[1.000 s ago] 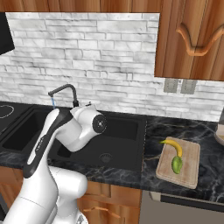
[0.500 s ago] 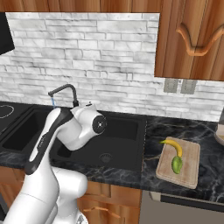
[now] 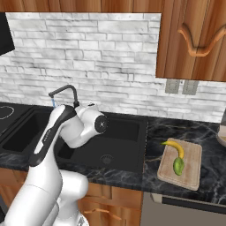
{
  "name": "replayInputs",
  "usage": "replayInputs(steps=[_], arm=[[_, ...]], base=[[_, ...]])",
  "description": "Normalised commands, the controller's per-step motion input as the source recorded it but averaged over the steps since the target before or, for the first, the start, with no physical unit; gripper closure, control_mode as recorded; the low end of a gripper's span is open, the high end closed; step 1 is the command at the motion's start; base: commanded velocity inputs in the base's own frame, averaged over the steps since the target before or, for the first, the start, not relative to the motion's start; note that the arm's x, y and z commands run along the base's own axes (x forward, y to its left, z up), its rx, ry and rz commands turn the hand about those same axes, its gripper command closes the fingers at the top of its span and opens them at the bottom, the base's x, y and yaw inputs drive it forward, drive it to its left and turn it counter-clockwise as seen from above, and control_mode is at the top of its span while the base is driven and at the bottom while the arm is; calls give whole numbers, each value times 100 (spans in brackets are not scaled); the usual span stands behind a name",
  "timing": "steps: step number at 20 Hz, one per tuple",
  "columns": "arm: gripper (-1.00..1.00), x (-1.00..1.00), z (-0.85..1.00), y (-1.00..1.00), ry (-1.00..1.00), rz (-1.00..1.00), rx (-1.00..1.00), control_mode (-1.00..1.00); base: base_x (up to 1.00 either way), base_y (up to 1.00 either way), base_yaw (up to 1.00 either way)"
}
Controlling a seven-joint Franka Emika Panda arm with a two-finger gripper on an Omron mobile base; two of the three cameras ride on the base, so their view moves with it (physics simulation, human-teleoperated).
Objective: Pick the mango, banana from the sink and place them on the cutting board to airdry. Then turn off the sink faucet.
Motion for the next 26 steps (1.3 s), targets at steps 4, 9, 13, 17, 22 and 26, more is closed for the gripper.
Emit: replayInputs(steps=[4, 9, 13, 17, 22, 26], arm=[[-100, 21, -5, 0, 0, 0, 1, -100], [-100, 16, -8, 0, 0, 0, 1, -100], [-100, 12, -12, 0, 0, 0, 0, -100], [-100, 17, -15, 1, 0, 0, 0, -100], [-100, 21, -7, 1, 0, 0, 0, -100], [-100, 21, -5, 1, 0, 0, 0, -100]], base=[[0, 0, 0], [0, 0, 0], [0, 0, 0], [0, 0, 0], [0, 0, 0], [0, 0, 0]])
